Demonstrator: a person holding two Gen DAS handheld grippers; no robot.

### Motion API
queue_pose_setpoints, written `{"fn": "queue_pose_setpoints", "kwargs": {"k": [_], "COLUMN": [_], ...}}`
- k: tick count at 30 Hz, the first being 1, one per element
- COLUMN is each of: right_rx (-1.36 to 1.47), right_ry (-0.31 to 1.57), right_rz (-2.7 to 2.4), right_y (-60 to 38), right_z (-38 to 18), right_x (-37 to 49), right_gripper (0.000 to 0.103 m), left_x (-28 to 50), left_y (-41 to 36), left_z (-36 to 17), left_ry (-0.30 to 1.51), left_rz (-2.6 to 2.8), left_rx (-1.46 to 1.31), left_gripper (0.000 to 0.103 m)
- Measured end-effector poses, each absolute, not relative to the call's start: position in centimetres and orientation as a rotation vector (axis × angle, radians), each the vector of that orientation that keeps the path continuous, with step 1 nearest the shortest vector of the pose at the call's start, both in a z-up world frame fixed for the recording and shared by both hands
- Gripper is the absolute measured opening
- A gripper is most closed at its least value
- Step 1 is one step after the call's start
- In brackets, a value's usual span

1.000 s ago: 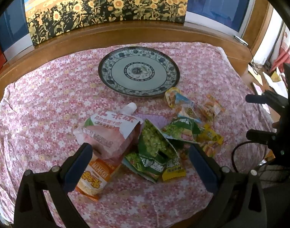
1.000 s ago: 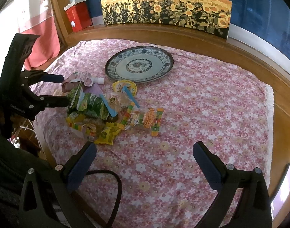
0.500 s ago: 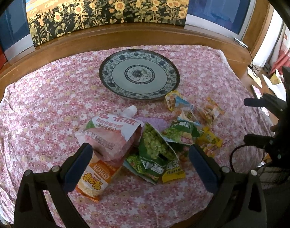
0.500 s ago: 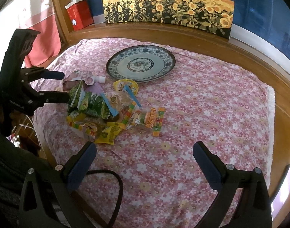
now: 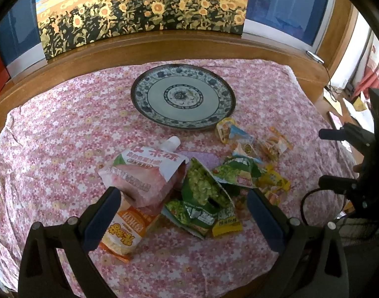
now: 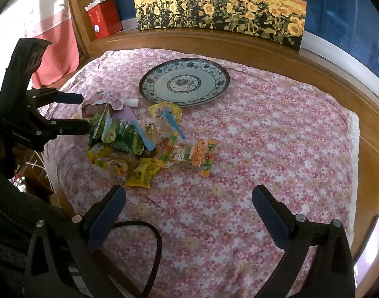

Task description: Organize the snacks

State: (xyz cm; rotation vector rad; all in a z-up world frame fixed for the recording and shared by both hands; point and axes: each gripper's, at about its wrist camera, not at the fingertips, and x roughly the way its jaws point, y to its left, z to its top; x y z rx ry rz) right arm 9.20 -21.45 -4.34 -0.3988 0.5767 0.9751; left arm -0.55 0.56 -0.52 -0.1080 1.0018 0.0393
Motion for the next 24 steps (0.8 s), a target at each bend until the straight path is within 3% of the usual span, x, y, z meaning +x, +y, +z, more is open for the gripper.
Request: {"fn": "queue_pose_setpoints", "kwargs": {"k": [24], "right_rx": [-0.41], "right_ry": [0.588], "right_rz": [0.982], "right_y": [-21.16], "right_z": [-4.45], "right_x": [8.89], "right_gripper": [0.103], "left_x": [-0.54], "left_y": [0.87], "left_z": [-0.83], "left_ry": [1.015], "left_rz": [0.043], "left_rx": [-0.107], "left_gripper": [0.103]}}
